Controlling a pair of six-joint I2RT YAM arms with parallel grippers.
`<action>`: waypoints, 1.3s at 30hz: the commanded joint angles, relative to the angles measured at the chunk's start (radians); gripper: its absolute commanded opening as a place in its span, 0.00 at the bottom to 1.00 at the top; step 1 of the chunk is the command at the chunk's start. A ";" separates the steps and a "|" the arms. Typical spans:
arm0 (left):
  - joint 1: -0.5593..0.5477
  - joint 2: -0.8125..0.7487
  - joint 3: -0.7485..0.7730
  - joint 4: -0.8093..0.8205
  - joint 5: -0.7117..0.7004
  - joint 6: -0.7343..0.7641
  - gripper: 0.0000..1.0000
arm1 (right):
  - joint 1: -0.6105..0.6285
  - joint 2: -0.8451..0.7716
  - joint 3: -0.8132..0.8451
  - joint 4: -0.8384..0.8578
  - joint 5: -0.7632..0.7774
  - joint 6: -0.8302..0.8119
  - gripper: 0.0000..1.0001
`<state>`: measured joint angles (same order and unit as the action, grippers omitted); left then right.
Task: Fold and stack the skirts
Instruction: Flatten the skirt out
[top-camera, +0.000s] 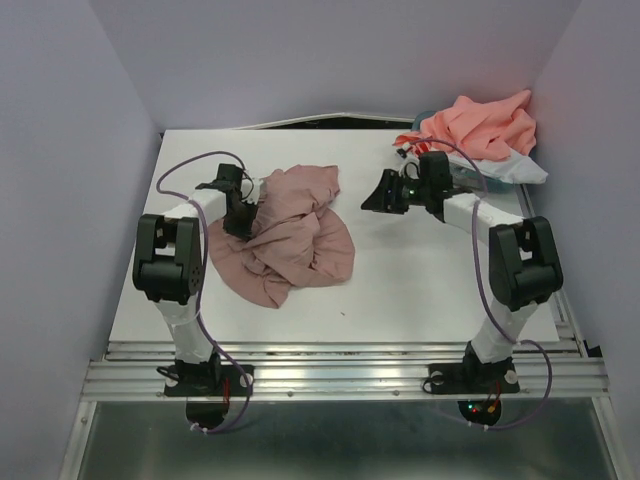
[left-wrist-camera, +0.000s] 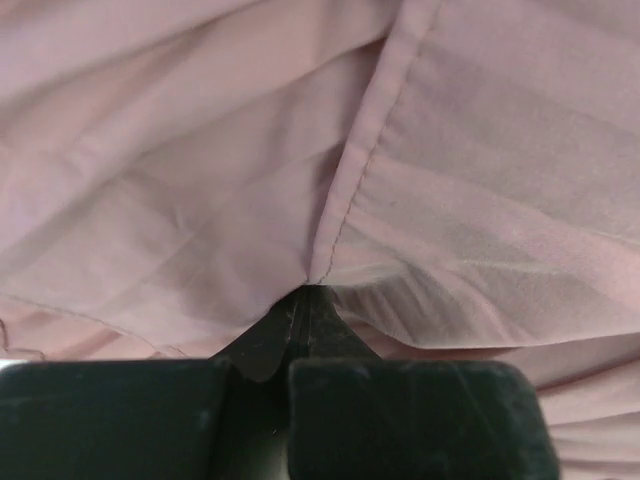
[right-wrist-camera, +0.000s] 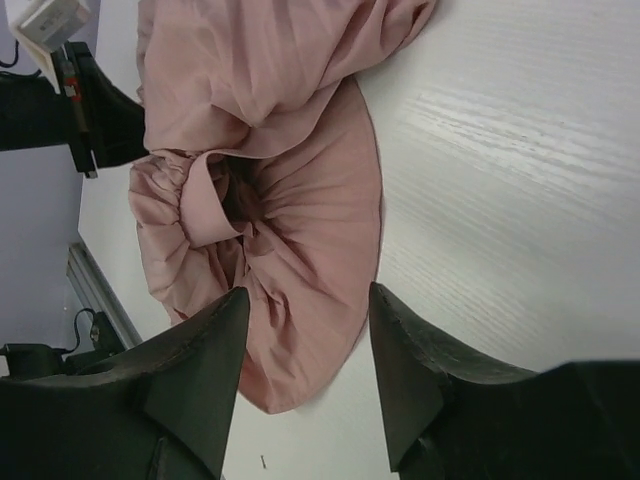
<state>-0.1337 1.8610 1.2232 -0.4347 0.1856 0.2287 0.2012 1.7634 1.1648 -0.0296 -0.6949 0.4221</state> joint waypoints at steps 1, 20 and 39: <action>0.017 0.029 -0.024 0.005 -0.092 0.004 0.00 | 0.078 0.099 0.110 0.097 0.044 0.039 0.54; 0.017 0.058 0.006 0.008 -0.089 0.017 0.00 | 0.319 0.415 0.263 0.457 -0.221 0.362 0.52; 0.029 -0.031 0.065 0.007 0.110 -0.041 0.00 | 0.033 0.030 0.474 0.225 -0.210 0.178 0.01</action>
<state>-0.1585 1.8442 1.2762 -0.3138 0.3664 0.1696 0.3119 1.9438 1.4288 0.2249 -0.8886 0.6922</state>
